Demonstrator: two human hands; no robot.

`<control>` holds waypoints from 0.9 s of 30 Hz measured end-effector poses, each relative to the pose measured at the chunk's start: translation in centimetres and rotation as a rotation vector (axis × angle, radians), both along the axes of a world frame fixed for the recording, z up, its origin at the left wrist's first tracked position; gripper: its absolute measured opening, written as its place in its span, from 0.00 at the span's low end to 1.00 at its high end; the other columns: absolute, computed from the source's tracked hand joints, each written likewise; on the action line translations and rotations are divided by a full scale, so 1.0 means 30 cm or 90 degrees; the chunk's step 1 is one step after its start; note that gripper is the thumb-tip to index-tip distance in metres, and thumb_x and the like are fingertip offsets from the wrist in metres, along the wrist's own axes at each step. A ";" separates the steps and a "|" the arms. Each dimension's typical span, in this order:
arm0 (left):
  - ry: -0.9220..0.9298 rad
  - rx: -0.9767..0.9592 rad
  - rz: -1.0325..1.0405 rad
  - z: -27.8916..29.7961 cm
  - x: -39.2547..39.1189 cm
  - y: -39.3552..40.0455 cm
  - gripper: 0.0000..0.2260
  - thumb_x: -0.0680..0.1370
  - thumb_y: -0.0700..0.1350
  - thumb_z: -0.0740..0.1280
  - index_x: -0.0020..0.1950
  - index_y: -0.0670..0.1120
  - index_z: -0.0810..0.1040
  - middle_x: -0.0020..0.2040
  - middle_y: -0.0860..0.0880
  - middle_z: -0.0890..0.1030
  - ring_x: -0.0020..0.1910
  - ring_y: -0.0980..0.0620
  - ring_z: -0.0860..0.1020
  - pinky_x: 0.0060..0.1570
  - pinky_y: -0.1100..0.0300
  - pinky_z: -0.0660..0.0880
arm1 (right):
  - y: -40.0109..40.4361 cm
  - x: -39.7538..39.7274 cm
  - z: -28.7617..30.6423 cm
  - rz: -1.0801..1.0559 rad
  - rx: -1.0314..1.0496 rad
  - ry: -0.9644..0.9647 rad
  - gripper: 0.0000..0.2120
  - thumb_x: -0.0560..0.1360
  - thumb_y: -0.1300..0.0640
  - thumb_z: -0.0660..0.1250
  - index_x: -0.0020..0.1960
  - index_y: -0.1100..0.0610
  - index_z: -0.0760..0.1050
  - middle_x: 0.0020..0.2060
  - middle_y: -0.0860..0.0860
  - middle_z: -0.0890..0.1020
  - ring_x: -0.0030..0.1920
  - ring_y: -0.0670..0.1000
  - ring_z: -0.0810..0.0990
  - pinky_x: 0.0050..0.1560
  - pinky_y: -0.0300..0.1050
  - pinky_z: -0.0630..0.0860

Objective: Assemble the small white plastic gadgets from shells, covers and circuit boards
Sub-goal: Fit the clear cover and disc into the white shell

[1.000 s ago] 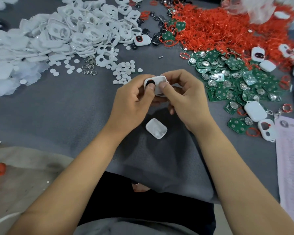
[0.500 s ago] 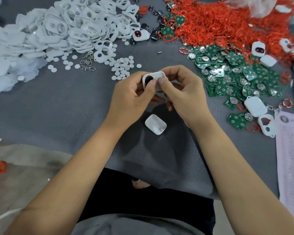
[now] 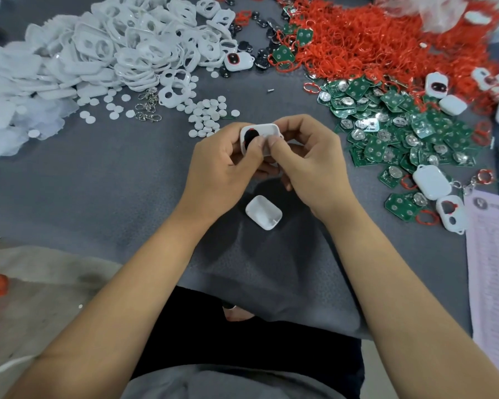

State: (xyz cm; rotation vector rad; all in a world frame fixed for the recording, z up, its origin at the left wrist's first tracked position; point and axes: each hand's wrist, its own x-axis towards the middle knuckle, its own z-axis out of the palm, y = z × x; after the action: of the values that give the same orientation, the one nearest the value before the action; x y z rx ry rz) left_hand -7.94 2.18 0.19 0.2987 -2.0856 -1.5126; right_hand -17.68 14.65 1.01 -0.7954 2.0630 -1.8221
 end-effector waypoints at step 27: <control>-0.050 0.093 -0.121 0.007 0.019 0.016 0.11 0.86 0.37 0.60 0.62 0.42 0.80 0.47 0.49 0.88 0.39 0.47 0.88 0.37 0.56 0.83 | 0.356 0.045 -0.044 -0.207 0.169 0.201 0.05 0.80 0.59 0.68 0.49 0.50 0.81 0.38 0.50 0.82 0.38 0.49 0.78 0.42 0.38 0.74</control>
State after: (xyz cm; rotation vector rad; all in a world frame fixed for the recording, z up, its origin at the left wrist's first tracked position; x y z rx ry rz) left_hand -7.36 2.66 0.41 0.2216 -2.1191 -1.7962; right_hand -16.32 25.34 -0.31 -0.7469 2.7045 -1.5950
